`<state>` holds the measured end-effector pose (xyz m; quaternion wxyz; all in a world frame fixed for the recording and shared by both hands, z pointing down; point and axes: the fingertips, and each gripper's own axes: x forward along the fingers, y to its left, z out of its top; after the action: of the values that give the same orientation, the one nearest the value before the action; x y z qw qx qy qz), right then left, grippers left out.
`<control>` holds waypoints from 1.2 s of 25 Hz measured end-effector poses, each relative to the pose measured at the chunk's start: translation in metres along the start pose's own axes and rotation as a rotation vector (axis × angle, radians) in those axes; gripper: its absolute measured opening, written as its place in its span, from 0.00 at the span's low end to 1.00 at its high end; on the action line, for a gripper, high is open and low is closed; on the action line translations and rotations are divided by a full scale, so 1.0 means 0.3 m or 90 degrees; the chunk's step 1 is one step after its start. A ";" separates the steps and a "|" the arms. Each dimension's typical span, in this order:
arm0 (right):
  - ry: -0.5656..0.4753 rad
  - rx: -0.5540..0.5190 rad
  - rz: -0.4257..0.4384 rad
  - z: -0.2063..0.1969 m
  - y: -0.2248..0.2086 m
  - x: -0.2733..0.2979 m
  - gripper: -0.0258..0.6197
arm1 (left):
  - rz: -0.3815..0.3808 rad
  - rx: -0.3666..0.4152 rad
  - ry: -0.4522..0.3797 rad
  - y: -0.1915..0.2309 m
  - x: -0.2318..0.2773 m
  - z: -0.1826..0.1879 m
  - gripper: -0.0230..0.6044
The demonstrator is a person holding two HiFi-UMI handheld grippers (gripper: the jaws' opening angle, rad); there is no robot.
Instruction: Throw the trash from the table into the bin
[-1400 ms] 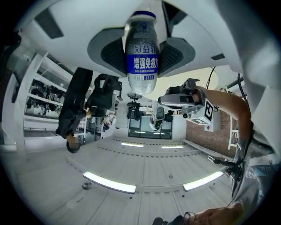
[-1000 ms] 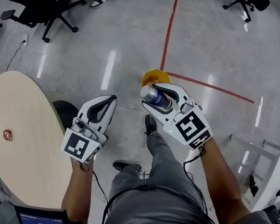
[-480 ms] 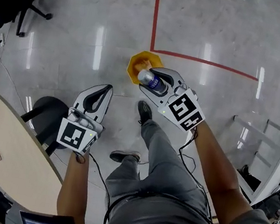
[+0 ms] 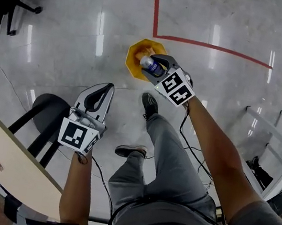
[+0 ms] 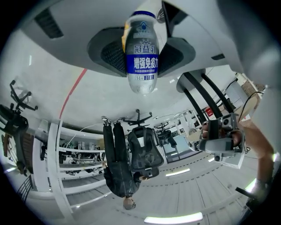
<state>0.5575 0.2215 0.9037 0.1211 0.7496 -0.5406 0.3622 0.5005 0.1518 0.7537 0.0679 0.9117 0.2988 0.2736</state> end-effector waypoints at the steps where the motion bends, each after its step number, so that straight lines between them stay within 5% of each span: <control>1: 0.003 0.003 -0.001 -0.012 -0.011 0.019 0.38 | 0.000 -0.003 0.003 0.002 0.003 -0.010 0.11; 12: 0.022 -0.020 0.001 0.045 -0.036 -0.011 0.39 | 0.007 0.010 -0.012 -0.025 -0.018 0.103 0.11; 22: -0.071 -0.015 -0.015 0.445 0.180 -0.312 0.38 | 0.045 0.070 -0.087 -0.099 -0.351 0.407 0.11; 26: -0.141 -0.020 -0.040 0.653 0.302 -0.473 0.06 | 0.070 0.106 -0.141 -0.150 -0.527 0.538 0.11; 30: -0.200 -0.037 -0.030 0.838 0.487 -0.607 0.05 | 0.095 0.129 -0.174 -0.214 -0.723 0.612 0.11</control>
<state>0.5020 0.1525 0.5723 0.0651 0.8058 -0.5450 0.2222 0.4212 0.0852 0.4816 -0.0052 0.9621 0.2447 0.1201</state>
